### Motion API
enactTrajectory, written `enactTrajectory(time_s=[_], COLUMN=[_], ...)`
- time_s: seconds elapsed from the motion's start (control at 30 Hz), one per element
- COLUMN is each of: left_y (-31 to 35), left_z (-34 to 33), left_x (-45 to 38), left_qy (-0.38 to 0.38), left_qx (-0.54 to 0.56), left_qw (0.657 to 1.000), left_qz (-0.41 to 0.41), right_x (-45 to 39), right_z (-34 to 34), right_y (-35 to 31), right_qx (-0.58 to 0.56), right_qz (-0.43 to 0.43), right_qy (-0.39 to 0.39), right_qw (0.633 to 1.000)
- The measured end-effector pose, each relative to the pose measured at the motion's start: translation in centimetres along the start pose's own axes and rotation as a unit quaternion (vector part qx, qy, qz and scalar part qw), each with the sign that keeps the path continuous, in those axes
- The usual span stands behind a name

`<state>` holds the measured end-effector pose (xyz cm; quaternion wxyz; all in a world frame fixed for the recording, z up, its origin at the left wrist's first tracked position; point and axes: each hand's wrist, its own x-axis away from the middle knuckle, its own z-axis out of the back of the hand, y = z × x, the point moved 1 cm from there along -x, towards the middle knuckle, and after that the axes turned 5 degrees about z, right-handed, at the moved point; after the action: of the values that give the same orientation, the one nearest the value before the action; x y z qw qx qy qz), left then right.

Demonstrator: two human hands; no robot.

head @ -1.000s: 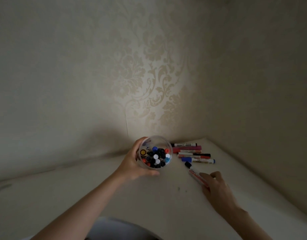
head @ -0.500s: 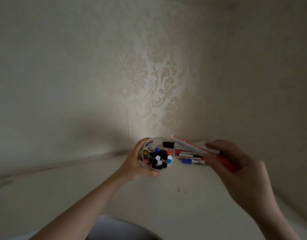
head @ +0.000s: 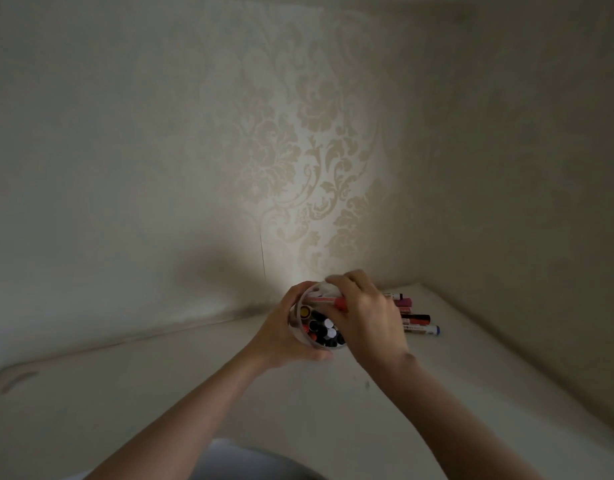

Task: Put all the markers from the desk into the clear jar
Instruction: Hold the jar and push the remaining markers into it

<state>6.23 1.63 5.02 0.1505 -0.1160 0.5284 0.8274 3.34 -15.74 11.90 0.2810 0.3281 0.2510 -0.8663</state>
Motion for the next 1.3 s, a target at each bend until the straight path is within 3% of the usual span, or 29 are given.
enactTrajectory(time_s=[0.1, 0.23, 0.3, 0.43, 0.6, 0.93, 1.13, 1.3], left_y=[-0.2, -0.6, -0.7, -0.5, -1.0, -0.9, -0.3, -0.6], left_z=[0.3, 0.8, 0.7, 0.5, 0.9, 0.7, 0.5, 0.8], left_x=[-0.1, 0.0, -0.1, -0.2, 0.1, 0.0, 0.0, 0.1], left_qy=[0.011, 0.023, 0.019, 0.017, 0.038, 0.017, 0.018, 0.015], left_qx=[0.008, 0.018, 0.019, 0.021, 0.037, 0.049, 0.048, 0.040], left_qw=[1.000, 1.000, 1.000, 1.000, 0.998, 0.998, 0.998, 0.999], left_qz=[-0.001, 0.007, 0.005, 0.007, 0.022, 0.032, 0.025, 0.026], right_x=[-0.2, 1.3, 1.6, 1.2, 0.9, 2.2, 1.8, 1.7], right_z=[-0.4, 0.2, 0.1, -0.8, -1.1, -2.4, -3.6, -3.2], right_y=[-0.1, 0.7, 0.8, 0.4, 1.2, 1.9, 0.7, 0.9], right_qx=[0.028, -0.097, -0.101, -0.066, -0.127, -0.011, 0.036, -0.030], right_qz=[-0.006, 0.032, 0.047, 0.027, 0.001, -0.023, -0.063, -0.042], right_qy=[-0.003, 0.054, 0.078, 0.077, 0.081, 0.093, 0.006, 0.106], right_qw=[1.000, 0.993, 0.991, 0.994, 0.989, 0.995, 0.997, 0.993])
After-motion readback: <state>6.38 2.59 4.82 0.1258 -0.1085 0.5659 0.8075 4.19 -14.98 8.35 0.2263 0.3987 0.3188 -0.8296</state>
